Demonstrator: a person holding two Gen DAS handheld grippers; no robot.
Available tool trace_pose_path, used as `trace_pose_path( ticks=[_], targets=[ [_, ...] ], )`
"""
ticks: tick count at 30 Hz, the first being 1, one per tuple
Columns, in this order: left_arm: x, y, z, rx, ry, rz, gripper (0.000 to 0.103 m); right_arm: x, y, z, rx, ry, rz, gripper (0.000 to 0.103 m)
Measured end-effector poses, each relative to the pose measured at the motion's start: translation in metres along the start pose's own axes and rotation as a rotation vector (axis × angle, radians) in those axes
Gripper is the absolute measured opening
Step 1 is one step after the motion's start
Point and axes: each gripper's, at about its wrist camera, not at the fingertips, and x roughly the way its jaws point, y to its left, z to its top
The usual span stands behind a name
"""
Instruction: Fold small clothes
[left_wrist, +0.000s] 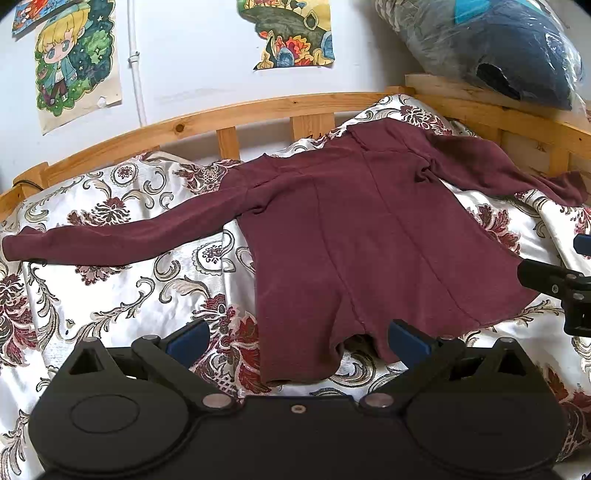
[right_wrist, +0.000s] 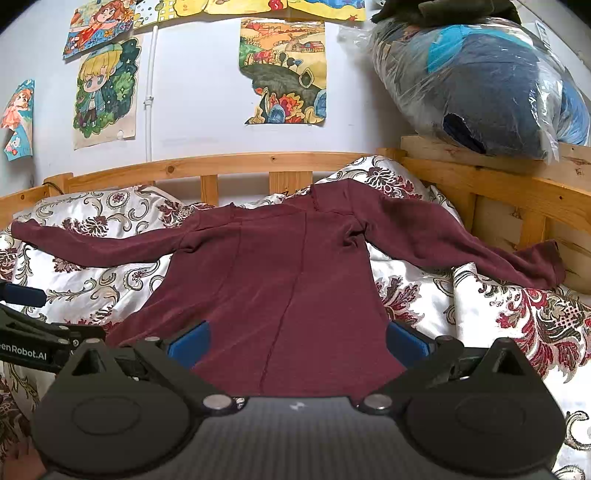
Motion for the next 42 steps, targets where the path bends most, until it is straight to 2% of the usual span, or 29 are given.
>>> trace_pose_path(
  ticks=[28, 31, 34, 38, 42],
  targets=[
    [0.002, 0.001, 0.001, 0.007, 0.011, -0.007, 0.102, 0.0, -0.004, 0.002, 0.007, 0.002, -0.009, 0.103],
    [0.004, 0.002, 0.001, 0.002, 0.021, -0.006, 0.102, 0.003, -0.002, 0.001, 0.009, 0.025, -0.016, 0.103],
    [0.012, 0.003, 0.0, -0.003, 0.067, 0.004, 0.102, 0.009, -0.001, 0.0, 0.016, 0.074, -0.034, 0.103],
    [0.025, 0.008, 0.004, -0.026, 0.126, 0.025, 0.102, 0.02, -0.012, 0.002, 0.093, 0.146, -0.02, 0.103],
    [0.033, 0.013, 0.029, -0.03, 0.132, 0.009, 0.102, 0.027, -0.045, 0.012, 0.228, 0.16, -0.024, 0.103]
  ],
)
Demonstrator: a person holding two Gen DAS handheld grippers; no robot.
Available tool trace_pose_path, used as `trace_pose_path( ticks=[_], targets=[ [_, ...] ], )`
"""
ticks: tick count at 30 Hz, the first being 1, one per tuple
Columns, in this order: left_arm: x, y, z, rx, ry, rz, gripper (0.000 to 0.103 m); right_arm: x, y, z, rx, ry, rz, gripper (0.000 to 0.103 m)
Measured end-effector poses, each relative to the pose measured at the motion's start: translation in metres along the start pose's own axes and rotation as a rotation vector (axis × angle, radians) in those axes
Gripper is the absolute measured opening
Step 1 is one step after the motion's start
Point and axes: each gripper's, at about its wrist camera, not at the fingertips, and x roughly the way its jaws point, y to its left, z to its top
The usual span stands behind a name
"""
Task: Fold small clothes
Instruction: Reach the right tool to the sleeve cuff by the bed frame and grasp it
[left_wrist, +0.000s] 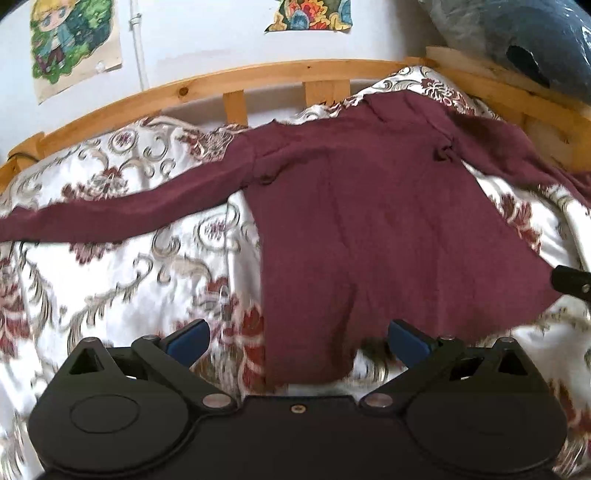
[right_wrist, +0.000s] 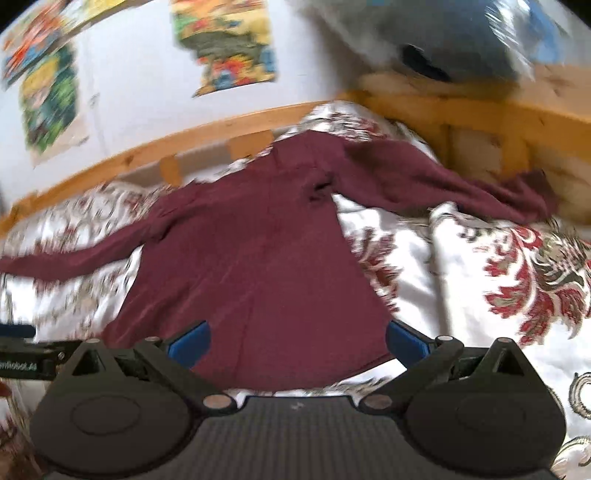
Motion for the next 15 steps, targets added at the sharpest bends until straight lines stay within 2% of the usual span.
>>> trace_pose_path(
  ticks=[4, 9, 15],
  targets=[
    [0.001, 0.0, 0.042, 0.067, 0.033, 0.046, 0.102, 0.001, -0.044, 0.026, 0.122, -0.021, -0.018, 0.103],
    [-0.002, -0.005, 0.088, 0.164, 0.015, 0.069, 0.102, 0.006, -0.101, 0.063, 0.187, -0.078, -0.138, 0.103],
    [0.018, -0.014, 0.102, 0.179, -0.013, 0.037, 0.102, 0.027, -0.162, 0.096, 0.28, -0.174, -0.287, 0.103]
  ],
)
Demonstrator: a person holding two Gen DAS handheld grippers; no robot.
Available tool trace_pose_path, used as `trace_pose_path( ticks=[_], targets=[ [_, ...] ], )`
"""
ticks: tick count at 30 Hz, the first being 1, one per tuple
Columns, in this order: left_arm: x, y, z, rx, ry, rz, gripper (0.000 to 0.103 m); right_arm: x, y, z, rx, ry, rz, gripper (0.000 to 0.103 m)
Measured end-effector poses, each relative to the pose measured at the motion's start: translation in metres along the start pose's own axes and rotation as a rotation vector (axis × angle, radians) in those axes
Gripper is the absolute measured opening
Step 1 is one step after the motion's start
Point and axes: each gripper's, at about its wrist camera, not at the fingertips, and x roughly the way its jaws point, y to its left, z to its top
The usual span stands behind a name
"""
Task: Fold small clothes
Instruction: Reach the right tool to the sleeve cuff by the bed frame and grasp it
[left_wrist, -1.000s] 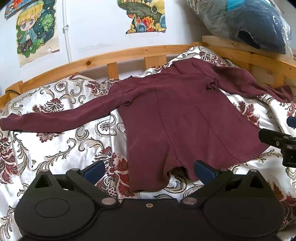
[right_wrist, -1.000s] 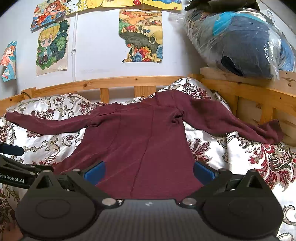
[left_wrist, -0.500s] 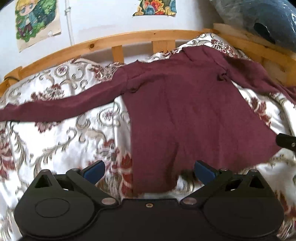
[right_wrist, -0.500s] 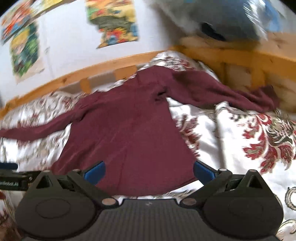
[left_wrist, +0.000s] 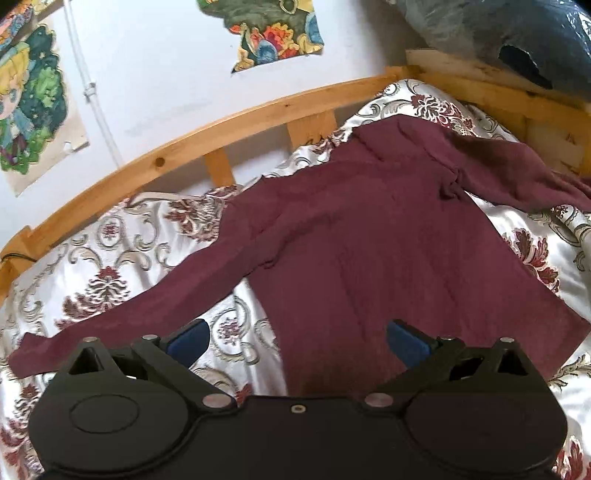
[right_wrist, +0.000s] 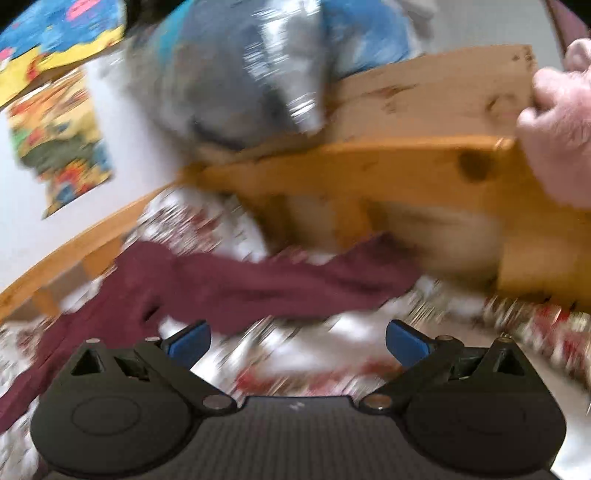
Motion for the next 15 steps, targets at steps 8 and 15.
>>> trace_pose_path(
  ticks=[8, 15],
  targets=[
    [0.051, 0.011, -0.014, -0.123, 0.124, -0.114, 0.102, 0.073, -0.024, 0.027, -0.026, -0.001, -0.133, 0.098],
    [0.067, 0.028, -0.023, -0.218, 0.165, -0.143, 0.102, 0.105, -0.017, 0.031, -0.09, 0.011, -0.203, 0.048]
  ],
)
